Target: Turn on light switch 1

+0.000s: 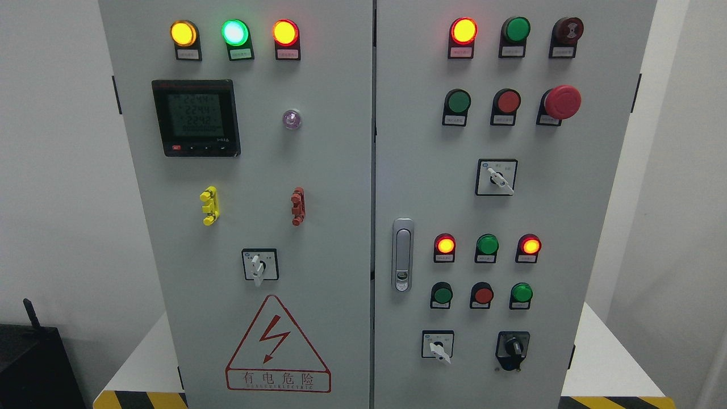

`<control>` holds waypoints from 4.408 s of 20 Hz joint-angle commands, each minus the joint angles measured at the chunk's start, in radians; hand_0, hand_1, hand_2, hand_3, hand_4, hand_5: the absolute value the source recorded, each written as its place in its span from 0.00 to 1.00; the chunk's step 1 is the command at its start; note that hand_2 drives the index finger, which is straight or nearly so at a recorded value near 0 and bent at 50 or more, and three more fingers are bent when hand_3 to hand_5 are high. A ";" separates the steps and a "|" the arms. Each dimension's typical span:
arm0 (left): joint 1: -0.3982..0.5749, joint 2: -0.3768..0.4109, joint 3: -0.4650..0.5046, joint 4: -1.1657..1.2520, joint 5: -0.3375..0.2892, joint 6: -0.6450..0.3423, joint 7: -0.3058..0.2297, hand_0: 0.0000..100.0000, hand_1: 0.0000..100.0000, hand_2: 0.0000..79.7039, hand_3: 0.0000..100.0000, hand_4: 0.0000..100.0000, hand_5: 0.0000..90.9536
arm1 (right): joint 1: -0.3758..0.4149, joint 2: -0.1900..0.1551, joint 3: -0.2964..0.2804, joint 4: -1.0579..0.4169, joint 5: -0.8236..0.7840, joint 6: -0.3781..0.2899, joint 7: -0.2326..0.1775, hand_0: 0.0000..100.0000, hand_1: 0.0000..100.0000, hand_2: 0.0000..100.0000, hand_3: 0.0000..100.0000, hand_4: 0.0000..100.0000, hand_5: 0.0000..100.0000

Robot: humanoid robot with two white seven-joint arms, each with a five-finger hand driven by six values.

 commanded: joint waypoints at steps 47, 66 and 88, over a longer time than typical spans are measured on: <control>-0.305 -0.067 -0.417 -0.063 -0.001 0.399 0.312 0.30 0.59 0.65 0.81 0.85 0.81 | 0.001 0.000 0.000 0.000 0.000 0.001 0.000 0.12 0.39 0.00 0.00 0.00 0.00; -0.412 -0.073 -0.417 -0.065 -0.050 0.515 0.389 0.28 0.62 0.65 0.80 0.85 0.80 | 0.001 0.000 0.000 0.000 0.001 -0.001 0.000 0.12 0.39 0.00 0.00 0.00 0.00; -0.467 -0.080 -0.415 -0.065 -0.055 0.601 0.418 0.20 0.64 0.61 0.78 0.84 0.80 | -0.001 0.000 0.000 0.000 0.000 0.001 0.000 0.12 0.39 0.00 0.00 0.00 0.00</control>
